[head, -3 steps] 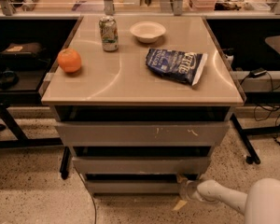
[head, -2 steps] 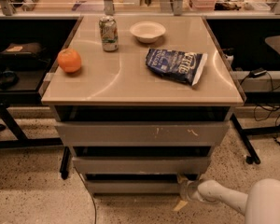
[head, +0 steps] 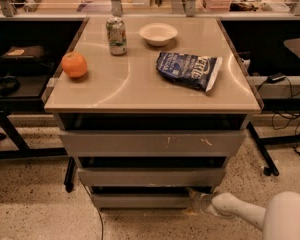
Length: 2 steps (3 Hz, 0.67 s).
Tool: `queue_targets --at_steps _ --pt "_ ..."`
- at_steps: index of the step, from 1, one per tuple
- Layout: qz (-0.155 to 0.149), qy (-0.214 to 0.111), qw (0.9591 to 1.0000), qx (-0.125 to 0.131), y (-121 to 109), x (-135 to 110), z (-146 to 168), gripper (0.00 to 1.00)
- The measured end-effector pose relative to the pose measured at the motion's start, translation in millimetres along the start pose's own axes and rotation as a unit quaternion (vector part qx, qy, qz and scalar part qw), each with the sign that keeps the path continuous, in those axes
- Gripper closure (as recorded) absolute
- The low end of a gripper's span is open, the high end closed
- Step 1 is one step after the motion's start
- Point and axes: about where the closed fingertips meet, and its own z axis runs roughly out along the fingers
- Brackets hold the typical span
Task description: Open bottom drawer
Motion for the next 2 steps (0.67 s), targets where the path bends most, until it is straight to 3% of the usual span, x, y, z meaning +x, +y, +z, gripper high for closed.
queue_targets --at_steps 1,2 --pt "0.0 0.0 1.0 -0.007 13.3 3.2 -7.8 0.66" --pt "0.0 0.0 1.0 -0.007 10.8 -1.0 -13.8 0.89"
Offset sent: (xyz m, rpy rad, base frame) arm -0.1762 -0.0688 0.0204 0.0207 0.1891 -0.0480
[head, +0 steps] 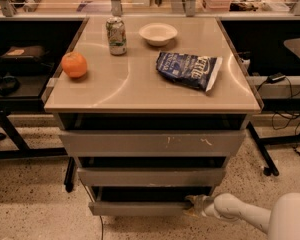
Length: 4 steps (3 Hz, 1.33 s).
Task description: Open bottom drawer
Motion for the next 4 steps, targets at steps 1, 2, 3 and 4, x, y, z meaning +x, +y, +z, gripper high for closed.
queue_targets --at_steps 1,2,3,4 --pt "0.0 0.0 1.0 0.0 0 0 0 0.84" --pt "0.0 0.0 1.0 0.0 0 0 0 0.61" --pt "0.0 0.0 1.0 0.0 0 0 0 0.39" --pt "0.023 -0.011 0.9995 -0.02 16 12 -5 0.15"
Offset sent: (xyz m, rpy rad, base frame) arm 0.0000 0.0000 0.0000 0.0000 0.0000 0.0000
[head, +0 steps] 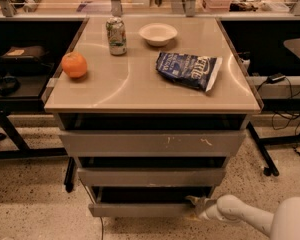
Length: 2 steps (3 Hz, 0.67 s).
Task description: Open bottom drawer
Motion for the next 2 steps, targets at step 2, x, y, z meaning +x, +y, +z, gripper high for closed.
queue_targets --at_steps 2 --pt "0.032 -0.001 0.9989 -0.035 38 13 -22 0.43"
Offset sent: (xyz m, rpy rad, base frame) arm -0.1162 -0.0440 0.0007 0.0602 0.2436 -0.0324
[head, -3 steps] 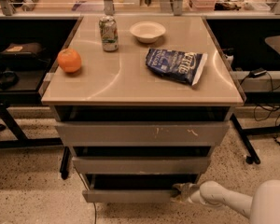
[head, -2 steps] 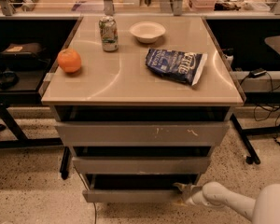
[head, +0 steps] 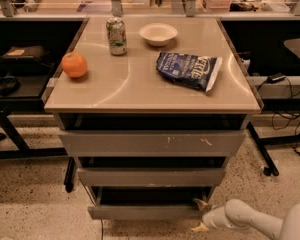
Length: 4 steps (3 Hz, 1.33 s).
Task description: Open bottom drawer
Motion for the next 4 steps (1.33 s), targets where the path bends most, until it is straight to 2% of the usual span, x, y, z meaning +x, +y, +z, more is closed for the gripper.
queue_targets --at_steps 1,2,3,4 --pt "0.0 0.0 1.0 0.0 -1 -4 -5 0.65" --pt "0.005 0.001 0.9999 -0.014 17 -4 -15 0.88" --pt "0.005 0.001 0.9999 -0.014 17 -4 -16 1.0" --pt "0.005 0.001 0.9999 -0.014 17 -4 -16 0.8"
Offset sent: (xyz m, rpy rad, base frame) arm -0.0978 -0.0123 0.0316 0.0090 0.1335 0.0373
